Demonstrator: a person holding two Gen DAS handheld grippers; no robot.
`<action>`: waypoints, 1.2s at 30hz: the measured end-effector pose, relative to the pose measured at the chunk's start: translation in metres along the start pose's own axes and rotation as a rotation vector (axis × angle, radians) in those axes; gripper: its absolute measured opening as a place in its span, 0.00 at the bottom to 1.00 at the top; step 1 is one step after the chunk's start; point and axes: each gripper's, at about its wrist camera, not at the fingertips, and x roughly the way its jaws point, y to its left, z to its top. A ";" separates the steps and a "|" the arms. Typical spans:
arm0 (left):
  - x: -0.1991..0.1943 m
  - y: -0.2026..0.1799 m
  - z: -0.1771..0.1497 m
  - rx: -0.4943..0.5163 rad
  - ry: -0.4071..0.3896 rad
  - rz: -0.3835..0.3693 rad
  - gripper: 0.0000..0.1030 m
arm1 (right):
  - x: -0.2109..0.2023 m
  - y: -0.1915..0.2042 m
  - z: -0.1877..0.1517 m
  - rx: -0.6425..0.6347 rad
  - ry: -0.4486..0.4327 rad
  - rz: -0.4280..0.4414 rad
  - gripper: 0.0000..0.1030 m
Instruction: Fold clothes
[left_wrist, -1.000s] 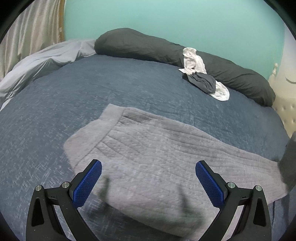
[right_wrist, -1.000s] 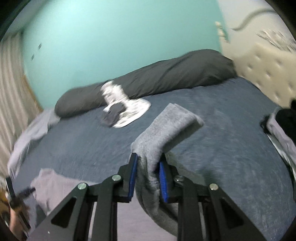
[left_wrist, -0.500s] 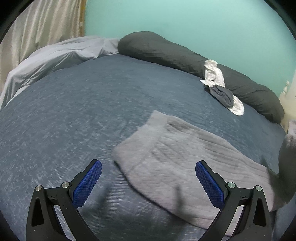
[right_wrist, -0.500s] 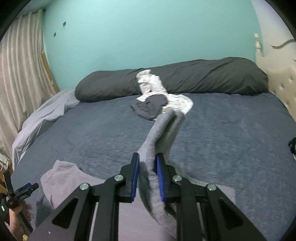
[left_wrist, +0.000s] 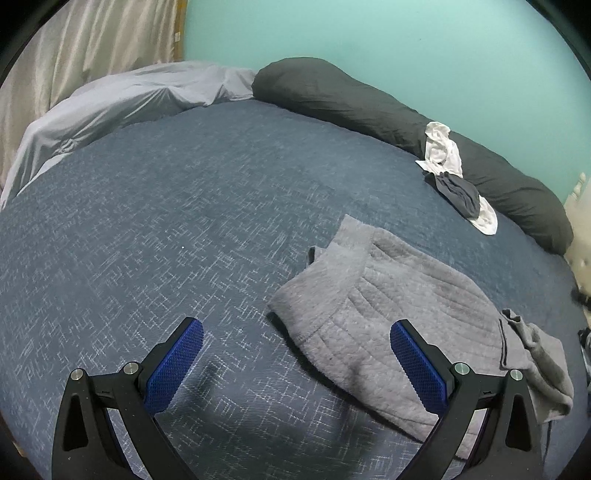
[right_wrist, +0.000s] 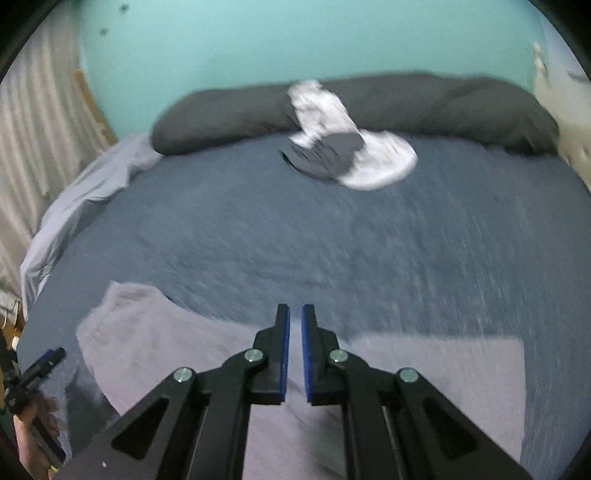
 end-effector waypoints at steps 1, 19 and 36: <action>0.000 0.000 0.000 -0.003 -0.001 -0.001 1.00 | 0.004 -0.006 -0.007 -0.006 0.020 -0.007 0.07; 0.004 -0.012 -0.002 0.011 0.005 -0.015 1.00 | 0.068 0.027 -0.057 -0.364 0.179 -0.042 0.49; 0.005 -0.009 -0.002 -0.004 0.009 -0.020 1.00 | 0.062 0.018 -0.040 -0.344 0.063 0.078 0.04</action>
